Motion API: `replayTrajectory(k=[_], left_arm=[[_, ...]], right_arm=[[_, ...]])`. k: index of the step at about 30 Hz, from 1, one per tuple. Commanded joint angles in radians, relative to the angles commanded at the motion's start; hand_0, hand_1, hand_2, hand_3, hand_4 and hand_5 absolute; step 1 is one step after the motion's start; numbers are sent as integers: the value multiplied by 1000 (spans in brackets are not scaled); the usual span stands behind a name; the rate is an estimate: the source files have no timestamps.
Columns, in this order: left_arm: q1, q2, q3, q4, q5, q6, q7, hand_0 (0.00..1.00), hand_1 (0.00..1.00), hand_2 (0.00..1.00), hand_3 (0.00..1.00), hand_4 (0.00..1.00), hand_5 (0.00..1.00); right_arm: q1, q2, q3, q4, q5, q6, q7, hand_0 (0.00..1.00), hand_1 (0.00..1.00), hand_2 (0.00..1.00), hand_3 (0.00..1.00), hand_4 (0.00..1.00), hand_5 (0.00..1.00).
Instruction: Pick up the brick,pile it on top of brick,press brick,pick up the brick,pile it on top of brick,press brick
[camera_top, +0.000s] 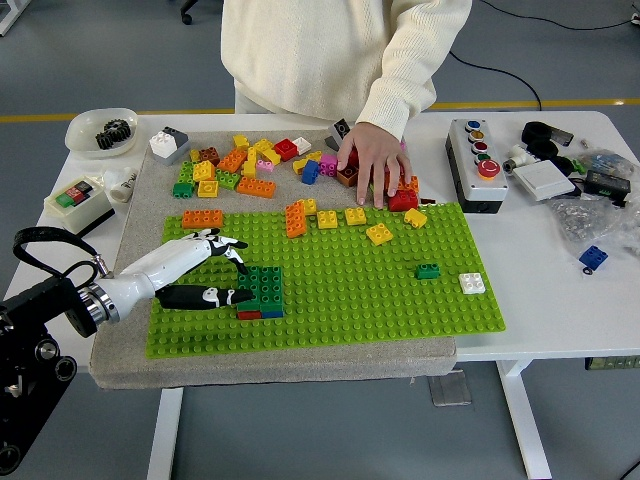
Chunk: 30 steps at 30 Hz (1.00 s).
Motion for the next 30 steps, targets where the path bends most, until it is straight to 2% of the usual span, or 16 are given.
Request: replayTrajectory(k=[30], left_arm=[[-3,-18,17,33,0,-4,22,998,941,939,622,998,998]], right_arm=[[-2,0,-3,0,0,2,1,744,647,720,671,890,425]])
